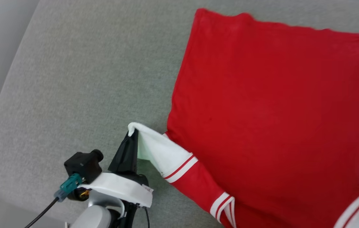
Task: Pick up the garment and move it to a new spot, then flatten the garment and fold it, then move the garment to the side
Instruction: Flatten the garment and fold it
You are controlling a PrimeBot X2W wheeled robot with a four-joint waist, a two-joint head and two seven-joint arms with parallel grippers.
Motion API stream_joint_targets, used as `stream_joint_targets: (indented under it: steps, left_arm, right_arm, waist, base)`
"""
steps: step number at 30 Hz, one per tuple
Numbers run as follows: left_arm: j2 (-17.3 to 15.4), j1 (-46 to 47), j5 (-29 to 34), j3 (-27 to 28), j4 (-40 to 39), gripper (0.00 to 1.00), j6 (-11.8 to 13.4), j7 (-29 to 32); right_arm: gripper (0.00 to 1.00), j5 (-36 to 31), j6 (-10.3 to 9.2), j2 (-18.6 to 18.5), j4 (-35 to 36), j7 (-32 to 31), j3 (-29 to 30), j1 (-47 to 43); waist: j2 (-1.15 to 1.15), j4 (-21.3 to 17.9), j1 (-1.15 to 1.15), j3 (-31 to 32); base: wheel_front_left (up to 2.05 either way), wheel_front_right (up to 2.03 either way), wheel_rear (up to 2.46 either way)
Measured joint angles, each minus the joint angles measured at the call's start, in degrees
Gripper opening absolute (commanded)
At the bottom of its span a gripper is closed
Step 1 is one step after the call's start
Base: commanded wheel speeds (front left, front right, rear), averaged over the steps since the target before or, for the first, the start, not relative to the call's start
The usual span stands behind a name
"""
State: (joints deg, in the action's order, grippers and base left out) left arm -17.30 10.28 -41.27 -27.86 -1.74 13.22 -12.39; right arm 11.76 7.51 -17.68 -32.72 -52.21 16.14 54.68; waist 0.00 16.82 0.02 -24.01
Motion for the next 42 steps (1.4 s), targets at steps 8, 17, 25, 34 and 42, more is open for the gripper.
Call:
stream_joint_targets:
  steps: [8,17,25,34,42]
  left_arm:
    - [2.5,2.6,0.8,-1.6,0.9,0.00,-2.3,-1.2]
    - [4.1,4.0,1.2,-1.4,2.8,0.00,-4.2,-2.0]
    - [4.4,4.2,1.9,-0.4,3.5,0.00,-4.9,-2.4]
    - [2.3,2.3,2.2,1.0,3.4,0.00,-3.5,-1.9]
    - [-1.1,-3.5,1.0,3.4,3.1,0.00,-0.2,-0.1]
  right_arm:
    - [1.00,-6.8,0.00,0.0,-2.7,-5.4,4.2,4.3]
    - [0.00,-6.6,-0.01,-0.2,-1.8,-9.4,5.6,6.2]
    - [0.00,-4.7,-0.01,-0.6,0.3,-9.3,-0.5,6.0]
    - [0.00,0.9,0.00,-6.1,6.8,-8.5,-10.6,2.2]
    - [0.00,8.4,0.00,-13.3,16.3,-8.4,-13.7,-11.7]
  waist:
    - [0.00,4.3,0.00,-5.9]
    - [0.00,5.8,-0.03,-8.7]
    - [0.00,4.6,-0.02,-8.4]
    - [0.00,1.3,-0.01,-4.1]
    - [0.00,-3.3,-0.01,3.3]
  base:
    - [0.00,0.00,0.00]
    - [0.00,0.00,0.00]
    - [0.00,0.00,0.00]
    - [0.00,0.00,0.00]
    - [0.00,0.00,0.00]
